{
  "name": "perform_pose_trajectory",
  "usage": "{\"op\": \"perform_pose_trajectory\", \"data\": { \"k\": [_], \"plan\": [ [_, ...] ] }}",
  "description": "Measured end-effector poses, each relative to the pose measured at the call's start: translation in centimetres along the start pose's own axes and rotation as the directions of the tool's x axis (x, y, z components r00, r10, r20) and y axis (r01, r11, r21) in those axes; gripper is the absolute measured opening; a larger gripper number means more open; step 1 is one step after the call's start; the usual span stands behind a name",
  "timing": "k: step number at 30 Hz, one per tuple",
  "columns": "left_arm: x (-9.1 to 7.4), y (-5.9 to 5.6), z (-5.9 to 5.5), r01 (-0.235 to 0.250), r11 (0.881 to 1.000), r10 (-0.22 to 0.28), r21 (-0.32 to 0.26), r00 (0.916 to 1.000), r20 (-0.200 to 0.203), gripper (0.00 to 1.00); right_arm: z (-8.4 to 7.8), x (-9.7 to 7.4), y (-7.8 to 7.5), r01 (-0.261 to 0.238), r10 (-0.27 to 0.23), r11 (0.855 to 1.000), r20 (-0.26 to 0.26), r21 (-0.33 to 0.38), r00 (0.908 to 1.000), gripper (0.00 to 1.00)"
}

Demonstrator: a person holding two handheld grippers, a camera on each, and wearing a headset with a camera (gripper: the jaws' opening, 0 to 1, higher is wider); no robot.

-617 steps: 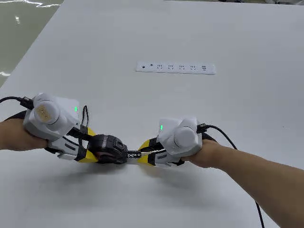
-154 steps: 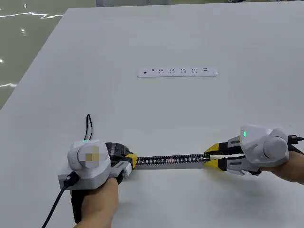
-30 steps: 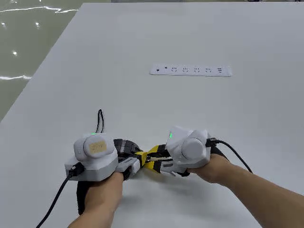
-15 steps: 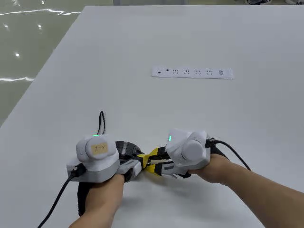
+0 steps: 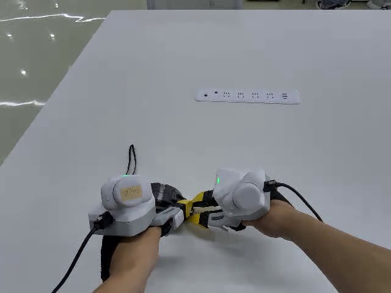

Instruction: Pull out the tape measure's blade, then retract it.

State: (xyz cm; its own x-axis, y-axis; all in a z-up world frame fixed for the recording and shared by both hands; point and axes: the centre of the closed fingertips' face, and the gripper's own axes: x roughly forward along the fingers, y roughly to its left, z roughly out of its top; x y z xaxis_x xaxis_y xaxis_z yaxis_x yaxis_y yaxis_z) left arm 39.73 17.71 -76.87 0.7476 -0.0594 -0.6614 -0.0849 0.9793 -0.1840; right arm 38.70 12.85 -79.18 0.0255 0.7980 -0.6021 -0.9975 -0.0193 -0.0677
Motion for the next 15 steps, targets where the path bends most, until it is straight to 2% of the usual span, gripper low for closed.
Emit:
{"op": "perform_pose_trajectory", "data": {
  "k": [7, 15],
  "plan": [
    [-0.1, 0.0, -0.37, 0.009, 1.0, -0.009, 0.003, 0.9998, -0.017, 0.65, -0.01, -0.21, -0.2, 0.008, -0.008, 1.0, 0.003, 0.013, 1.0, 0.22],
    [-0.54, 0.25, 0.25, 0.028, 0.999, -0.028, 0.023, 0.9996, 0.007, 0.71, -0.29, -0.94, 0.0, 0.012, -0.012, 0.999, 0.007, 0.03, 0.9999, 0.28]
  ]
}}
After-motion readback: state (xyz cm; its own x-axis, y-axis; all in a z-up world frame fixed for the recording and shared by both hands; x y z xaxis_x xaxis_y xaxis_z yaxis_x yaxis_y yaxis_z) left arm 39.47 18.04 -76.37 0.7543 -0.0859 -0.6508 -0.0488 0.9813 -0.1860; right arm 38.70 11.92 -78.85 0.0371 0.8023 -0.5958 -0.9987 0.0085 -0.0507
